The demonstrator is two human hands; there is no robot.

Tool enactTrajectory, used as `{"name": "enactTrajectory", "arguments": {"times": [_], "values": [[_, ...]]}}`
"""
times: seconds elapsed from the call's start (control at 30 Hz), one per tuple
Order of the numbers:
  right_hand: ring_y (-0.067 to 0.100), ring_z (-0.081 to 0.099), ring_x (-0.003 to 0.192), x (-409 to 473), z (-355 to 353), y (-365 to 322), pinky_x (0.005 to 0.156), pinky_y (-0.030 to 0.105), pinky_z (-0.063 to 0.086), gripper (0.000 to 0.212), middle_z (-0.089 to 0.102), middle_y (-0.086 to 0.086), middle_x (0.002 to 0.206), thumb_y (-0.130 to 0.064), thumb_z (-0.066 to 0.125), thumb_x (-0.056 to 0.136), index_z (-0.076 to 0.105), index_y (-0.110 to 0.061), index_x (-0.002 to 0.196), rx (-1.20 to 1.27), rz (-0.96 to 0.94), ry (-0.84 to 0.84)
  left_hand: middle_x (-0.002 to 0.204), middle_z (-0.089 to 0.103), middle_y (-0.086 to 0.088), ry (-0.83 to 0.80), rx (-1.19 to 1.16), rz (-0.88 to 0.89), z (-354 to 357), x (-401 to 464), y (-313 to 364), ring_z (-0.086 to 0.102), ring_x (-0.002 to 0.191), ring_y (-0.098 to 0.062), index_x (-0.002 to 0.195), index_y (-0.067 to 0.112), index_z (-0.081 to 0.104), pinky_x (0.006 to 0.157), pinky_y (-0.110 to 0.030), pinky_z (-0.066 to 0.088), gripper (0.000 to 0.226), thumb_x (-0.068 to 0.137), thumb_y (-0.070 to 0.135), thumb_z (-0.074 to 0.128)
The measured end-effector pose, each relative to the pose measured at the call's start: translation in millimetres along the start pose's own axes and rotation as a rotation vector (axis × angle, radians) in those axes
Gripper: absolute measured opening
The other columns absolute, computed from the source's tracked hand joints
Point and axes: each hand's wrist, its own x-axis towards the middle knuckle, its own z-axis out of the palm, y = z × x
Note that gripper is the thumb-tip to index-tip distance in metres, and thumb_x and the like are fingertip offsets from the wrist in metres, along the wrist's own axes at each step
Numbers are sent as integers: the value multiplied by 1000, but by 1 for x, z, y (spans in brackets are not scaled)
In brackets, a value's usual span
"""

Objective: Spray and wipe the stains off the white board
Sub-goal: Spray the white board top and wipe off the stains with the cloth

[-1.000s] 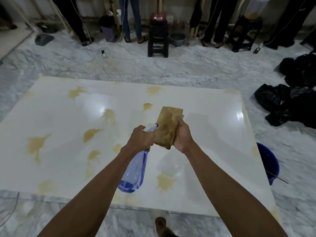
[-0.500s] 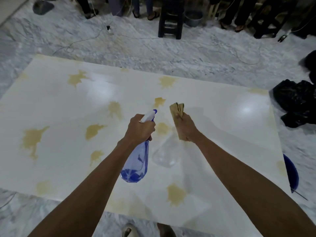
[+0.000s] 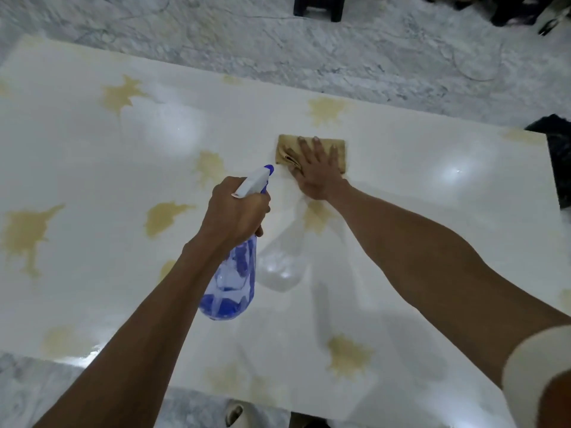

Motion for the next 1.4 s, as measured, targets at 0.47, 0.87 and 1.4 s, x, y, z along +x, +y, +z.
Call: {"name": "enactTrajectory", "arguments": {"times": [0.47,0.87,1.4], "values": [[28,-10,153,-182,50,-23,117,59,-8,70,-6,-7,167,-61,-7,87,3,-45,155,-5,-23,-48,87,70,-29,-122,67,1,5,-97,-41,57,40,-17,90,-7,67,55,-33,53,37,72,22,53],[27,-22,150,-369,108,-70,114,58,-17,76,-18,-8,164,-67,-15,83,-3,-46,154,117,67,-135,74,67,-14,-239,112,6,15,-193,-64,56,40,-24,86,-13,60,54,-30,46,33,86,19,55],[27,63,108,-352,-83,-125,97,41,49,41,66,9,119,-39,38,106,60,-10,124,1279,341,114,82,73,-21,-181,69,147,-49,-215,-9,57,42,-22,93,-7,68,55,-32,51,30,90,21,58]]}}
